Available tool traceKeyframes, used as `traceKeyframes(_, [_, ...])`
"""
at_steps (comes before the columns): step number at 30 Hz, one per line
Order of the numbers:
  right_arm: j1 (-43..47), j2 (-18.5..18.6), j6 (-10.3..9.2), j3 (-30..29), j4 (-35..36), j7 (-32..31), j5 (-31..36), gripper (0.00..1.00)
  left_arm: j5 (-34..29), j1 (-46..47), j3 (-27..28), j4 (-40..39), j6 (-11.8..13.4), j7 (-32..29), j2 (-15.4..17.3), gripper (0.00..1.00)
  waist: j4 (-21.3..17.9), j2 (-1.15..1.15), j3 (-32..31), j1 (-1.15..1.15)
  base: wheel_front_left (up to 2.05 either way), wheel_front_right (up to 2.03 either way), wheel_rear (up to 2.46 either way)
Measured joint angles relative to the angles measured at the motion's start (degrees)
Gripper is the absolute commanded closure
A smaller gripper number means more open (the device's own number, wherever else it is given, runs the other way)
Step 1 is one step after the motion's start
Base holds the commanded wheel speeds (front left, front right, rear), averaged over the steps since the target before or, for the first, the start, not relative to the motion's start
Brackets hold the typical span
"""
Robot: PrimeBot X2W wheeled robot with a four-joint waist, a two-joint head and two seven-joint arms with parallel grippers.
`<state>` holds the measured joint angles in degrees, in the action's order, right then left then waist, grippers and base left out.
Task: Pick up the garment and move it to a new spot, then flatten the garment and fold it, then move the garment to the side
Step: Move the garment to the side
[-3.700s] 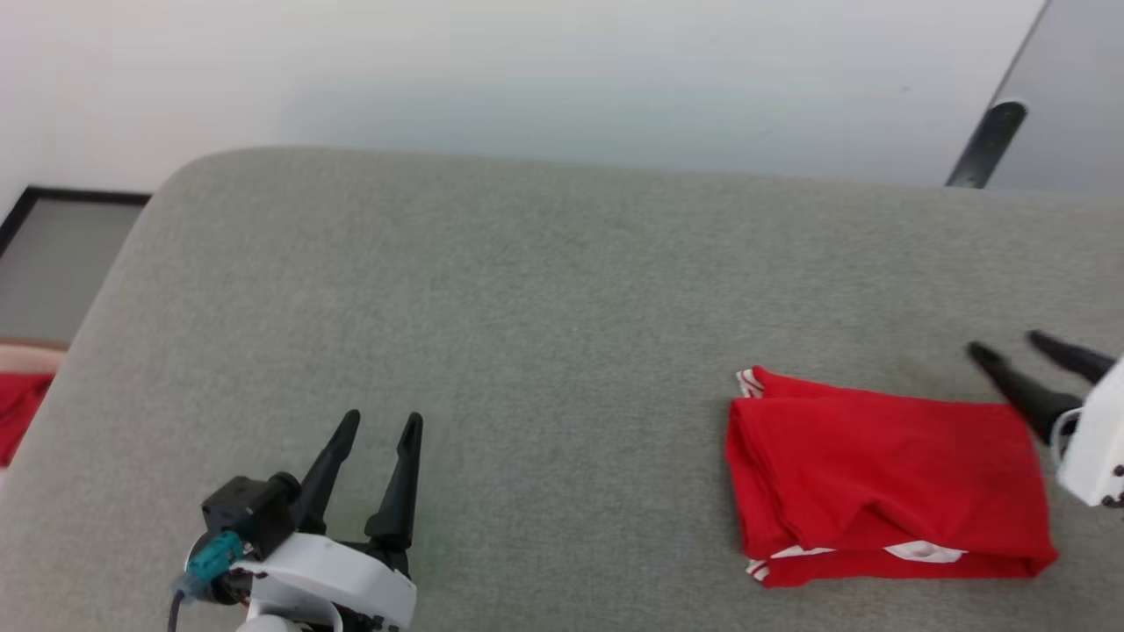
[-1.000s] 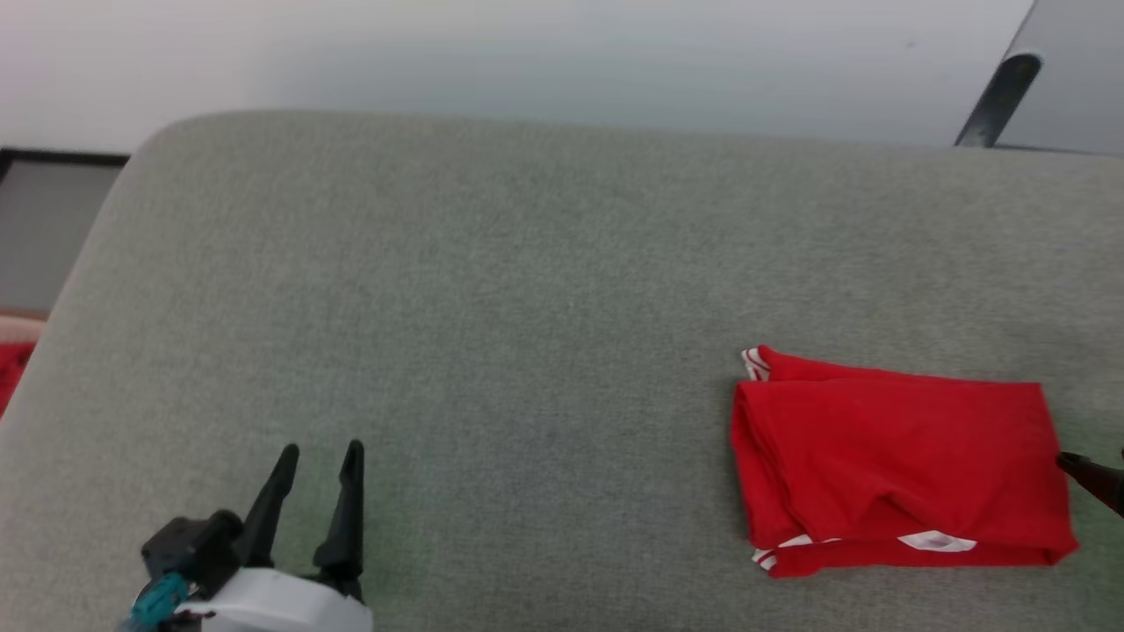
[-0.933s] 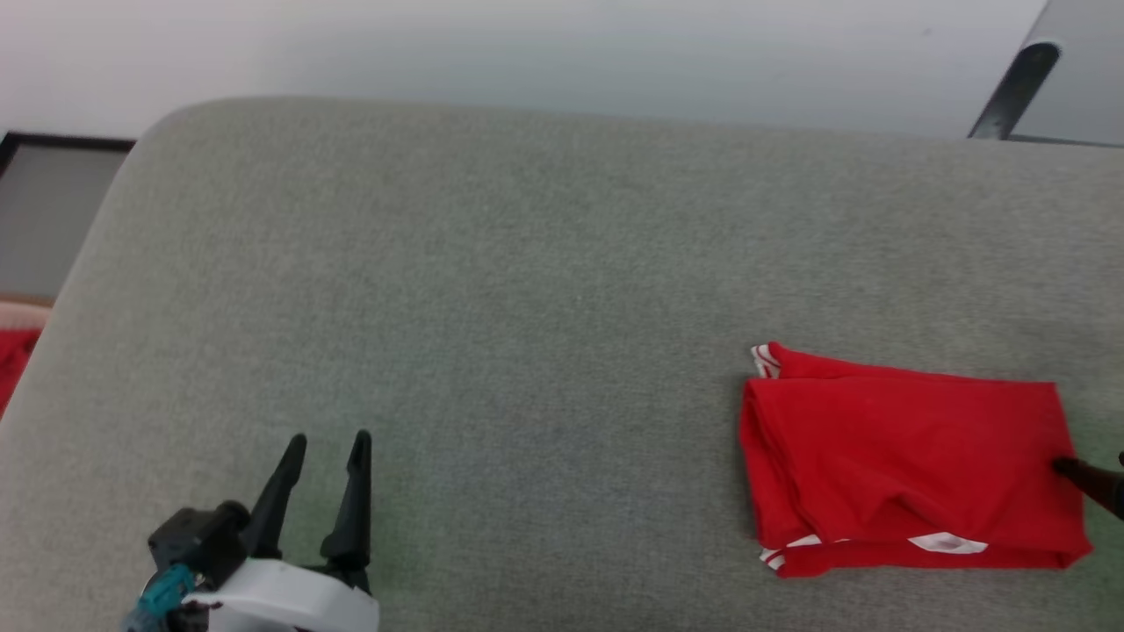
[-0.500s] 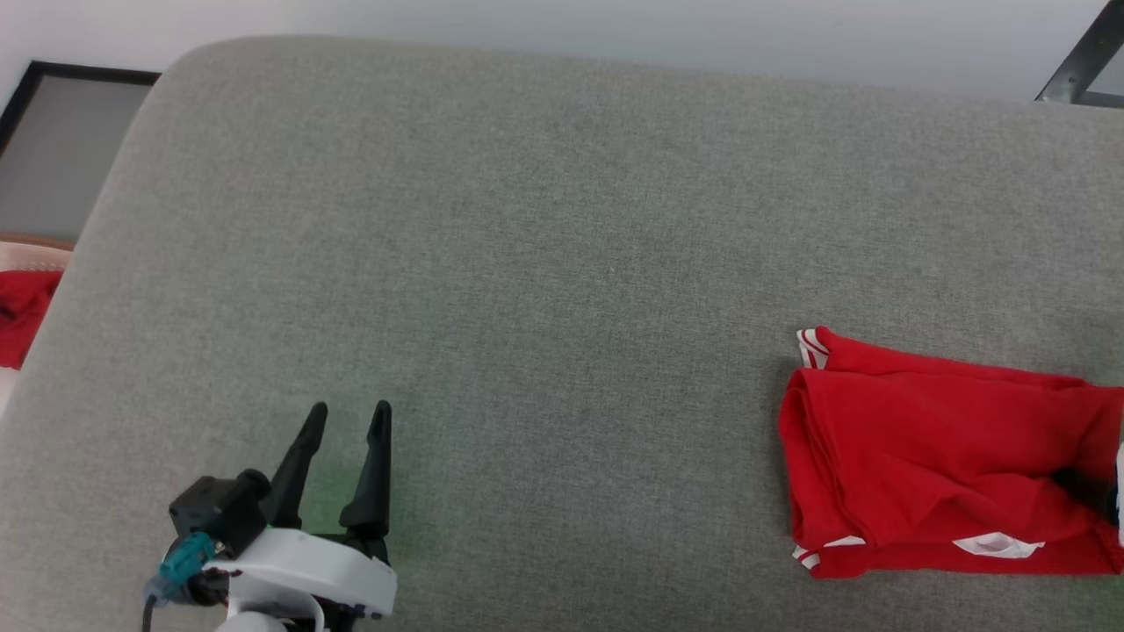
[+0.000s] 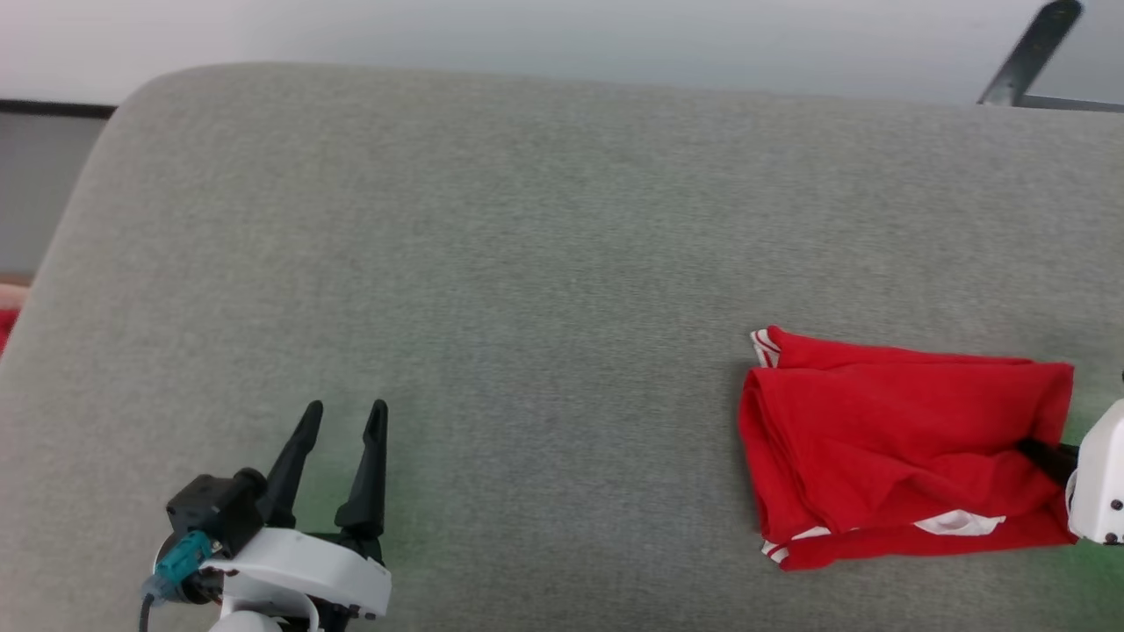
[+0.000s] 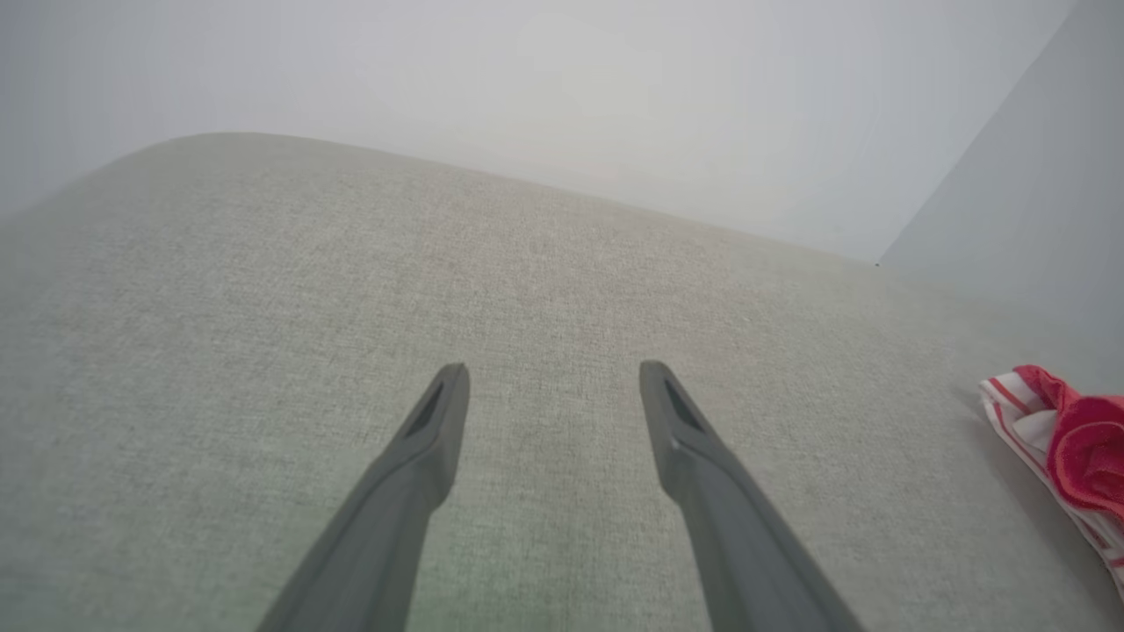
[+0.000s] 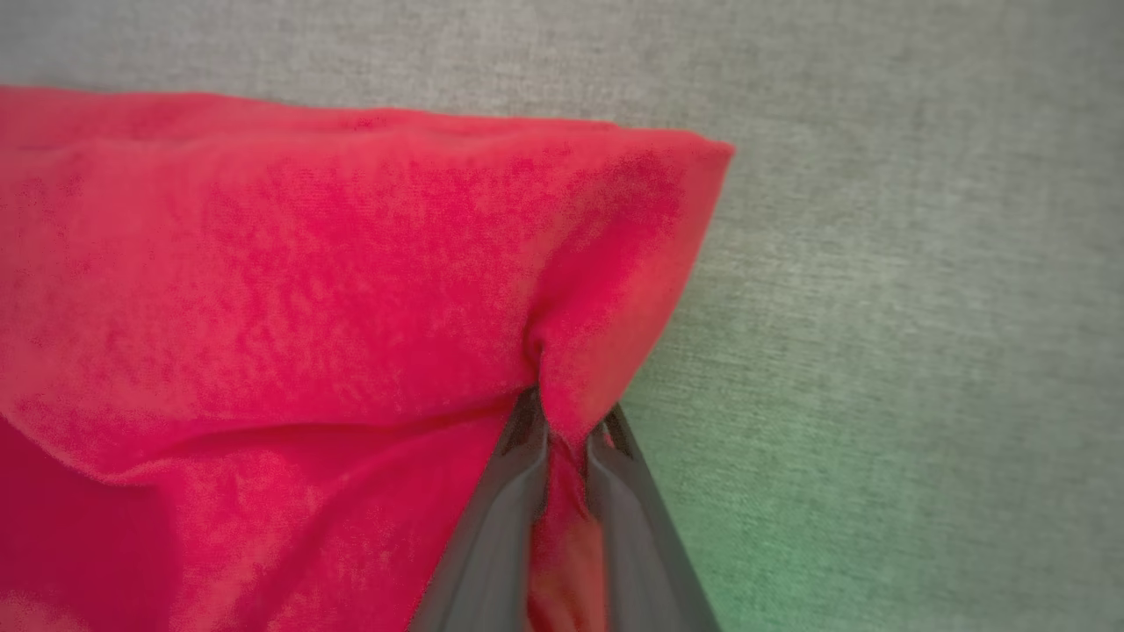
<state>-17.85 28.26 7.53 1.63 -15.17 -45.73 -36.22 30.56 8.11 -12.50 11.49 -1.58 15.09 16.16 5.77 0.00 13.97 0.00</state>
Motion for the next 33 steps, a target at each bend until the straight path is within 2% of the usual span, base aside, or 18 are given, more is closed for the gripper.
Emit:
traceKeyframes(7, [0.0,1.8,0.0,-3.2,-0.4,3.1,-1.7,1.0,-0.4,0.0,-0.2,-1.0,-0.2,0.0,0.4,0.0,-3.8,0.0,-0.2,0.0,0.0,0.0,0.0])
traceKeyframes(14, [-0.7,6.9,0.0,-7.6,0.5,6.5,-1.5,1.0,-0.8,1.7,-0.7,-3.1,-0.5,-1.1,1.3,0.0,-8.0,0.0,1.3,0.0,0.0,0.0,0.0])
traceKeyframes(20, [-5.9,11.2,-0.01,-11.0,-4.4,11.6,2.8,1.0,-2.5,5.7,-1.8,-6.8,-0.5,-3.0,2.7,0.0,-10.9,0.0,4.3,0.0,0.0,0.0,0.0])
traceKeyframes(24, [-9.5,12.0,-0.01,-12.0,-8.5,14.0,6.1,1.0,-3.4,8.3,-2.3,-9.5,-0.5,-4.4,3.5,0.0,-12.3,0.0,6.5,0.0,0.0,0.0,0.0])
traceKeyframes(26, [-11.4,11.2,-0.04,-11.9,-9.4,13.4,3.9,1.0,-3.6,8.9,-2.5,-10.8,-0.4,-5.1,3.8,0.0,-12.9,0.0,7.6,0.0,0.0,0.0,0.0])
traceKeyframes(28, [-12.1,11.3,0.01,-9.4,-9.4,14.0,5.9,1.0,-3.9,9.3,-2.5,-11.8,-0.2,-5.6,4.2,0.0,-13.4,0.0,8.6,0.0,0.0,0.0,0.0])
traceKeyframes(33, [-14.6,10.8,0.0,-8.6,-11.2,17.5,8.5,1.0,-3.9,9.4,-2.5,-12.7,0.1,-6.3,4.8,0.0,-14.5,0.0,10.9,0.0,0.0,0.0,0.0])
